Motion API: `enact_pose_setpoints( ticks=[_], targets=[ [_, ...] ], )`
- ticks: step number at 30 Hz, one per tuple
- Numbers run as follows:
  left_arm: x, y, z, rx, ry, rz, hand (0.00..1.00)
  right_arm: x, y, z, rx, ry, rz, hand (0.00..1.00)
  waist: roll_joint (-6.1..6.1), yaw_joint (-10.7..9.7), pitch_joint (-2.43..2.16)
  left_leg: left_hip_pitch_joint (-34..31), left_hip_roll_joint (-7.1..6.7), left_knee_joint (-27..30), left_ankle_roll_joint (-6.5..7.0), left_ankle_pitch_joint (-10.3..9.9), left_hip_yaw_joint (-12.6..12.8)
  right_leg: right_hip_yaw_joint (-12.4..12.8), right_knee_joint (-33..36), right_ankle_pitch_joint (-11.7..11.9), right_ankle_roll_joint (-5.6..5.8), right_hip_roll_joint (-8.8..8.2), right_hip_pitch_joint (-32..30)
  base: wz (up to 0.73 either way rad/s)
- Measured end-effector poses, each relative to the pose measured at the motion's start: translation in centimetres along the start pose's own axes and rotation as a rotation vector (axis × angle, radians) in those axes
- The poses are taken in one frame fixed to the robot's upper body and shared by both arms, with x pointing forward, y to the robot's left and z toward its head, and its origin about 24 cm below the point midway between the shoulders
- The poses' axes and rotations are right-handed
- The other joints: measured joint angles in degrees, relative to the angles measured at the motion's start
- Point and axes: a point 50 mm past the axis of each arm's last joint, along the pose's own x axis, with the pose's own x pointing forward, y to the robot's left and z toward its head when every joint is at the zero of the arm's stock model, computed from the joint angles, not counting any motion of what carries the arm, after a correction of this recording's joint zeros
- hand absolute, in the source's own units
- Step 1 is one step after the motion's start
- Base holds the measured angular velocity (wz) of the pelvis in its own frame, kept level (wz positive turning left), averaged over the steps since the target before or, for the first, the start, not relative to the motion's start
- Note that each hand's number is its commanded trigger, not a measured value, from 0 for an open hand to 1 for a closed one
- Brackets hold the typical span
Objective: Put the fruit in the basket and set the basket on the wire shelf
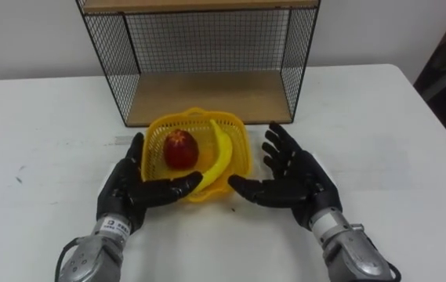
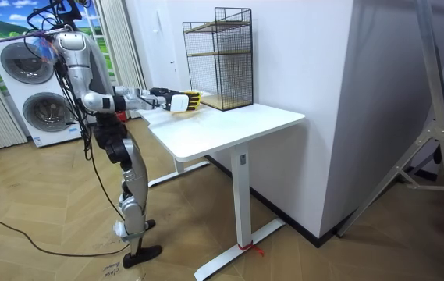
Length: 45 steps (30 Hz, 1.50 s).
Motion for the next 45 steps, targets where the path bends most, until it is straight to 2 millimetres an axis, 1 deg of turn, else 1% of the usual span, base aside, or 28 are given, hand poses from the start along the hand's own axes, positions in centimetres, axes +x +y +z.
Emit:
enact_pose_setpoints(
  ticks=[2,4,10,17,20,33,35,45],
  targets=[
    [0.1,-0.9,-0.4,0.002,0.013,-0.050,0.00,0.0,0.2,-0.2,-0.011,0.006,0.009,0.00,-0.07,-0.01,0.04,0.04,0.00,-0.03,0.00,0.00,0.06,0.04,0.00,0.00,0.00,-0.06,-0.16,0.00],
    [0.1,-1.3,-0.5,0.001,0.018,-0.069,0.00,0.0,0.2,-0.2,-0.011,0.008,0.008,0.00,-0.25,-0.02,0.16,0.05,0.00,-0.04,0.00,0.00,0.08,0.05,0.00,0.00,0.00,-0.06,-0.27,0.00],
    [0.5,-1.7,-0.1,0.005,0.006,-0.087,0.00,0.0,0.2,-0.2,-0.012,0.008,0.005,0.00,-0.85,-0.03,0.28,-0.03,-0.02,-0.11,0.00,0.00,0.13,0.05,-0.09,0.00,0.00,-0.04,-0.53,0.00],
    [0.7,-2.1,0.0,0.000,-0.001,-0.096,0.00,0.0,0.2,-0.2,-0.016,0.007,0.004,0.00,-1.59,-0.03,0.06,-0.04,-0.08,-0.14,0.00,0.00,0.68,0.65,-0.31,-0.01,0.01,0.02,-0.69,-0.04],
    [0.7,-2.2,0.0,-0.006,-0.002,-0.098,0.00,0.0,0.2,-0.2,-0.027,0.007,0.003,0.00,-1.94,-0.05,0.05,0.01,-0.07,-0.15,0.00,0.00,0.69,0.70,-0.31,-0.01,0.01,0.03,-0.66,0.00],
    [0.7,-2.7,0.1,-0.010,-0.009,-0.113,0.00,0.1,0.1,0.0,-0.049,-0.001,-0.007,0.00,-2.07,-0.01,0.05,-0.01,-0.18,-0.47,0.00,0.00,0.79,0.80,-0.89,0.02,-0.02,0.14,-0.62,0.00],
    [0.7,-2.7,0.1,-0.013,-0.011,-0.114,0.00,0.3,0.0,0.3,-0.066,-0.013,-0.009,0.00,-2.06,0.00,0.05,0.10,-0.16,-0.69,-0.01,0.01,0.90,1.19,-0.90,0.03,-0.03,0.20,-0.68,-0.03],
    [0.8,-2.8,0.3,-0.010,-0.018,-0.115,0.00,1.1,0.2,1.4,-0.083,-0.052,-0.013,0.00,-2.06,0.06,0.05,0.32,0.04,-0.97,-0.02,0.02,0.69,1.23,-0.97,0.06,-0.06,0.07,-0.59,0.00]
  ],
)
